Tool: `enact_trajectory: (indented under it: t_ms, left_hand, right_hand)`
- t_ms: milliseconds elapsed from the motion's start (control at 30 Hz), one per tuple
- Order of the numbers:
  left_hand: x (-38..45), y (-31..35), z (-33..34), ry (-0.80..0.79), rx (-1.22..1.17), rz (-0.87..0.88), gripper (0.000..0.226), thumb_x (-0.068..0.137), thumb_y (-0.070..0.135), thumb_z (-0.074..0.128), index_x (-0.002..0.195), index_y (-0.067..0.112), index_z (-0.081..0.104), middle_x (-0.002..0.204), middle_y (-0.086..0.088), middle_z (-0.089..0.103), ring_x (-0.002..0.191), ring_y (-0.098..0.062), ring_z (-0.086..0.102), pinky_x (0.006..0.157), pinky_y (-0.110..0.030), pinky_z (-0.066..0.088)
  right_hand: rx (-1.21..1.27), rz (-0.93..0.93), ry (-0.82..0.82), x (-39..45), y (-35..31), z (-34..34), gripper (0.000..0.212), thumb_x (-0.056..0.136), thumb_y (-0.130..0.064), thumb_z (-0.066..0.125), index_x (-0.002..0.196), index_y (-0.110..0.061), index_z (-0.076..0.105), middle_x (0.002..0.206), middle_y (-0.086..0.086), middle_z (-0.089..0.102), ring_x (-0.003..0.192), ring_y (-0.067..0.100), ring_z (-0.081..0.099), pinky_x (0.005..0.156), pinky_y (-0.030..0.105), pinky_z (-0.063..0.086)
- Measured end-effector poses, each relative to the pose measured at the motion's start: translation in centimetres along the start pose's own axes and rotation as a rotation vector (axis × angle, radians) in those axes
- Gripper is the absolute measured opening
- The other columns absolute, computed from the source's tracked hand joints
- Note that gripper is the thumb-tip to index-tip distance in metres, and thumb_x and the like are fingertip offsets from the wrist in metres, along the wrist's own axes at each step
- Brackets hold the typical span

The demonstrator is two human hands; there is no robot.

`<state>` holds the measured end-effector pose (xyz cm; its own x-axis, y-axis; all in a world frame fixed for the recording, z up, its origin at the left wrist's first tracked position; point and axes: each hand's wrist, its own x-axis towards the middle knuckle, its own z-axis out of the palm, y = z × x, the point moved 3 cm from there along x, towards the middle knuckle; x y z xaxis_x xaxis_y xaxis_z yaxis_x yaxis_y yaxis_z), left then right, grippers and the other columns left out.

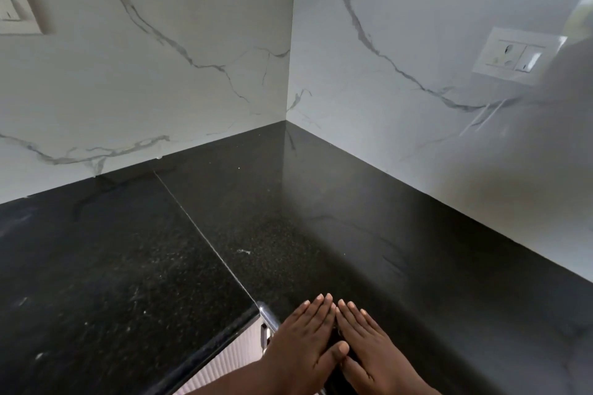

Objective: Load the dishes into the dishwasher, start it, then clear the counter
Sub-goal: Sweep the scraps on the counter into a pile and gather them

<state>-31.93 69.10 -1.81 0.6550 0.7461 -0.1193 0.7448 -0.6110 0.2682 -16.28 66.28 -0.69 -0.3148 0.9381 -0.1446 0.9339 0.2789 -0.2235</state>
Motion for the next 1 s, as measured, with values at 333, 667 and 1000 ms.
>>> enact_trajectory:
  t_ms: [333,667,1000]
  left_hand:
    - [-2.6,0.1,-1.7,0.156,-0.533,0.075,0.094,0.08,0.081,0.0,0.149,0.024,0.031,0.153,0.019,0.015,0.141,0.01,0.01,0.115,-0.012,-0.003]
    - [-7.2,-3.6,3.4,-0.385,-1.97,-0.898,0.053,0.101,0.027,0.038,0.086,-0.013,0.069,0.089,-0.028,0.068,0.083,-0.04,0.062,0.075,-0.043,0.047]
    - [-4.6,-0.6,4.2,-0.829,-1.809,-0.603,0.053,0.085,0.026,0.044,0.112,-0.014,0.065,0.119,-0.03,0.063,0.107,-0.039,0.064,0.096,-0.043,0.05]
  right_hand:
    - [0.544,0.204,0.326,-3.0,-3.2,-0.7,0.068,0.081,-0.066,0.038,0.142,-0.038,0.026,0.151,-0.032,0.018,0.14,-0.015,0.007,0.117,0.013,0.009]
    - [0.689,0.651,0.612,-9.5,-0.3,-1.3,0.025,0.094,-0.039,0.056,0.111,-0.058,0.058,0.134,-0.008,0.056,0.135,0.005,0.042,0.108,0.01,0.026]
    - [0.237,0.47,0.207,-3.3,-4.6,-0.6,0.104,0.073,-0.083,-0.008,0.156,-0.019,0.002,0.16,-0.01,-0.005,0.141,0.0,-0.019,0.111,0.015,-0.015]
